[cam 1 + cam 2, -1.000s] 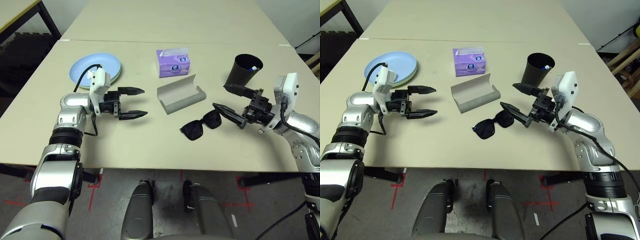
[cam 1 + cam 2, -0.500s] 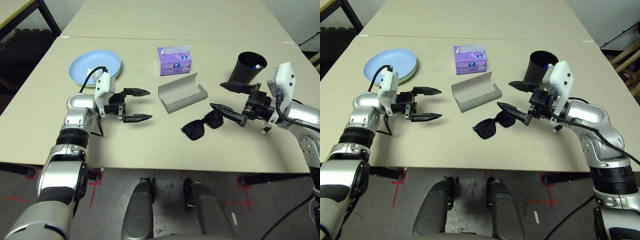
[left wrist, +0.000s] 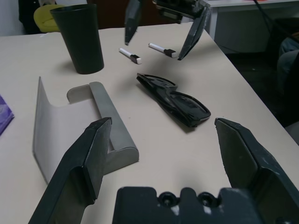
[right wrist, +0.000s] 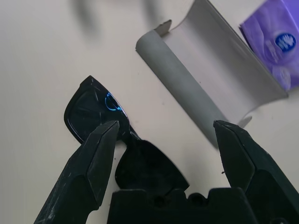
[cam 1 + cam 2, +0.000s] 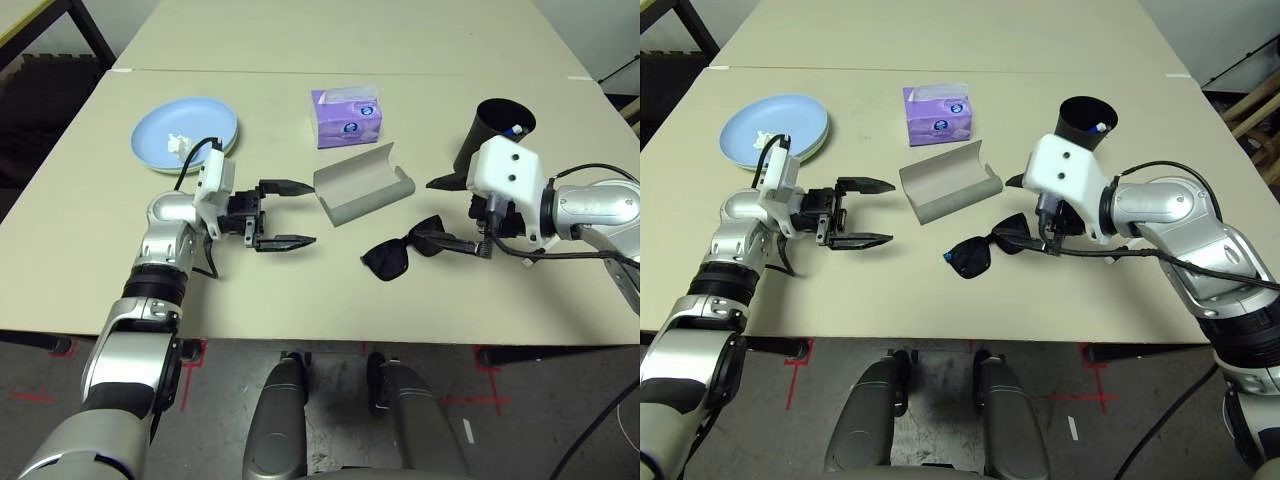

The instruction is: Organize and tidy the items on the table.

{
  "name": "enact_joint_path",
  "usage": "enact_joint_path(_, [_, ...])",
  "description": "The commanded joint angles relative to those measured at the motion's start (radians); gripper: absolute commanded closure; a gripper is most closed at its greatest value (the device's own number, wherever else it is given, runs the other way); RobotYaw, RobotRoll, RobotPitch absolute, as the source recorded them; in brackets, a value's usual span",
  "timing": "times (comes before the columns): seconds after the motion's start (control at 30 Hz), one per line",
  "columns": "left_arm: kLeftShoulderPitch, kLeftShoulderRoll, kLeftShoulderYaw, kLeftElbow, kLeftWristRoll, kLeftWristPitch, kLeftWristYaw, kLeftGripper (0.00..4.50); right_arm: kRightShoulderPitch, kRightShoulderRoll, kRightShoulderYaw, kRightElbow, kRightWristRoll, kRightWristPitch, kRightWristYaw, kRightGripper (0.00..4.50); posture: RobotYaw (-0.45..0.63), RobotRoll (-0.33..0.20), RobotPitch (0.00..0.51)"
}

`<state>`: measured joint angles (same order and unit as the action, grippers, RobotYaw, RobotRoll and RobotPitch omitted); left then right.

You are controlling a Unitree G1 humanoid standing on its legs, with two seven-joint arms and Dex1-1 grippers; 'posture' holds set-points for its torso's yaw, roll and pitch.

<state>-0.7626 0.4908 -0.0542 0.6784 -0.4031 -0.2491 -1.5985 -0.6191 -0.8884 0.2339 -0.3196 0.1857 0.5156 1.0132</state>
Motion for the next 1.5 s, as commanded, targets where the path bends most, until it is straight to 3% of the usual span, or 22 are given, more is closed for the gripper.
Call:
enact_joint_path(0.03, [0.023,0.012,-0.021,-0.029,-0.01,-0.009,-0.016,0.01,-0.042,-0.013,0.045,-0.018,-0.051,0.007,0.033,0.0,0.07,0.0,0.254])
enact_joint_path(0.43, [0.05,0.008,-0.01,-0.053,-0.012,-0.005,-0.016,0.01,-0.197,-0.022,0.196,0.068,-0.256,-0.132,0.177,0.0,0.09,0.0,0.268])
enact_joint_path(1.07, [0.051,-0.002,-0.009,-0.057,0.01,0.031,-0.014,0.01,-0.218,-0.002,0.239,0.065,-0.429,-0.272,0.329,0.0,0.08,0.0,0.264])
enact_joint_path(1.5, [0.042,0.013,-0.038,-0.052,0.012,0.035,-0.016,0.01,-0.263,0.101,0.278,0.074,-0.507,-0.182,0.374,0.0,0.08,0.0,0.262])
